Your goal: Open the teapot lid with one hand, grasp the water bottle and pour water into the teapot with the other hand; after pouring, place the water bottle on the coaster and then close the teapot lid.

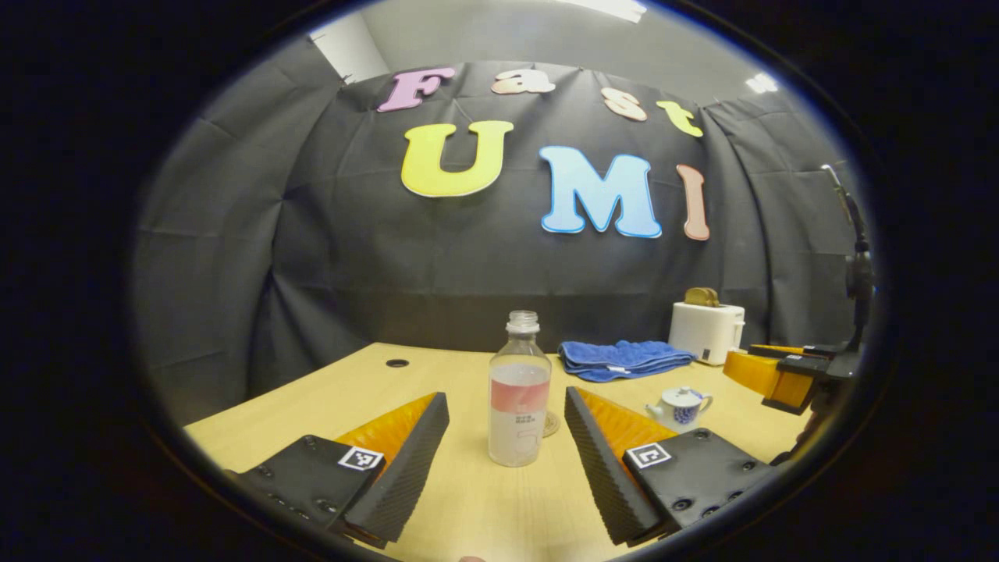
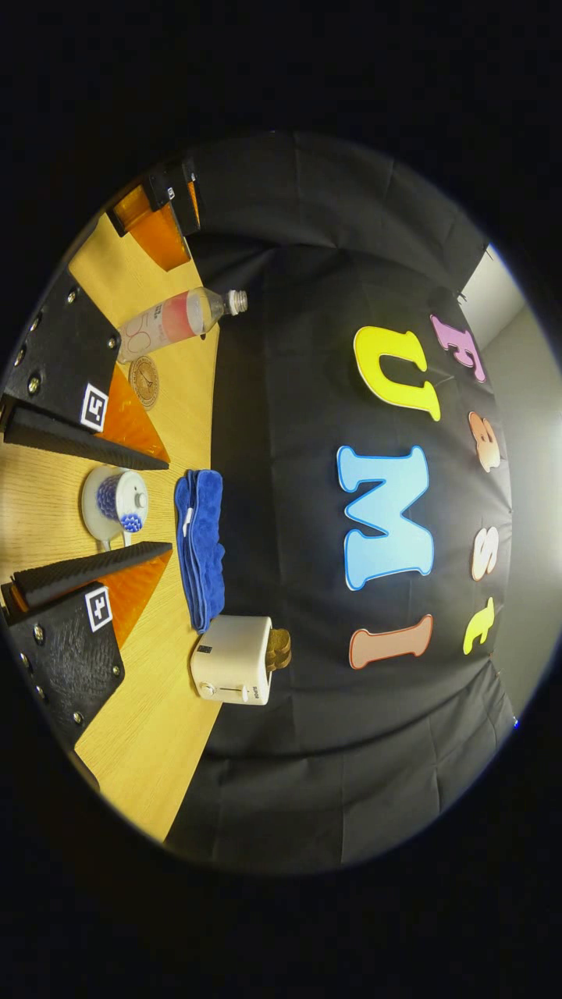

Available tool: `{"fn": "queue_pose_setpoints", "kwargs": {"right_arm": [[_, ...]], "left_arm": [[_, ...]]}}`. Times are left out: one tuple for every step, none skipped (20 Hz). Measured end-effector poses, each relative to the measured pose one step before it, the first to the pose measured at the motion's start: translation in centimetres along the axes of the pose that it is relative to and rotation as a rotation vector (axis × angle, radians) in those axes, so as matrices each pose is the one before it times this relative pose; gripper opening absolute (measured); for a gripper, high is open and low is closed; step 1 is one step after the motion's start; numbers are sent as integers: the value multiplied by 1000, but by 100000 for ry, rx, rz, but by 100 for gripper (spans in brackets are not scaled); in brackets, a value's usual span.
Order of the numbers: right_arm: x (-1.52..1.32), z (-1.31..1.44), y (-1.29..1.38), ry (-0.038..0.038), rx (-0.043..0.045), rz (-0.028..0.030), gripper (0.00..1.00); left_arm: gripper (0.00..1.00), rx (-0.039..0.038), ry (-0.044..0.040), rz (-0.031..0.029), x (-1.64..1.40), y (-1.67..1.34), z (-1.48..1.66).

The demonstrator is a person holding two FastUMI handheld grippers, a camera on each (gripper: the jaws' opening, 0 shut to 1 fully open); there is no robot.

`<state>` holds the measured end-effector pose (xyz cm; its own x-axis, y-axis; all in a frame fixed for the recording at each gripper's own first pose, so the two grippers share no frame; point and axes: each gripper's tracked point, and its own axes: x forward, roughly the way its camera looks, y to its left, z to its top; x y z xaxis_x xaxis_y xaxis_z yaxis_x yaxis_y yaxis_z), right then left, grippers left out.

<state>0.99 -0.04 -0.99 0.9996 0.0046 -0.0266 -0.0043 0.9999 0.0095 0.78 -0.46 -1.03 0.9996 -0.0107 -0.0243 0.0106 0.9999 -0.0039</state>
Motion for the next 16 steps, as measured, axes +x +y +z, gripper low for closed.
{"fn": "queue_pose_setpoints", "kwargs": {"right_arm": [[181,-116,-33,491,-345,-133,58],[286,-57,-28,336,-550,-28,57],[295,-43,26,116,-585,63,57],[436,-35,14,313,-702,270,58],[441,-23,38,408,-659,236,58],[463,-222,99,624,-705,363,58],[513,-172,131,805,-667,471,58],[455,-180,132,821,-266,461,58],[500,-414,148,1119,-146,420,58],[427,-342,93,1102,-280,227,57],[447,-273,6,1056,-441,-53,58],[463,-347,51,1287,-572,31,58],[393,-275,48,1033,-489,200,58],[444,-258,-85,799,-771,-700,58],[375,-255,-53,646,-722,160,58],[262,-469,116,1179,-252,-192,50]], "left_arm": [[100,-24,227,-120,67,-10,-44],[100,-35,115,-144,35,-7,-85],[100,37,314,-18,160,19,-106],[100,119,231,267,69,85,-186],[100,-28,161,55,132,97,43],[100,-155,147,-19,168,18,-144],[100,-77,97,-123,35,7,0],[100,107,251,-5,112,1,-194],[100,209,248,16,255,82,-73],[100,304,167,-37,47,44,-35],[100,283,185,-21,180,68,-8],[100,171,221,109,74,146,-97],[100,56,89,213,90,150,-16],[100,-119,96,308,152,207,-94],[100,-275,188,367,146,153,-120],[100,-347,263,330,48,148,-137]]}}
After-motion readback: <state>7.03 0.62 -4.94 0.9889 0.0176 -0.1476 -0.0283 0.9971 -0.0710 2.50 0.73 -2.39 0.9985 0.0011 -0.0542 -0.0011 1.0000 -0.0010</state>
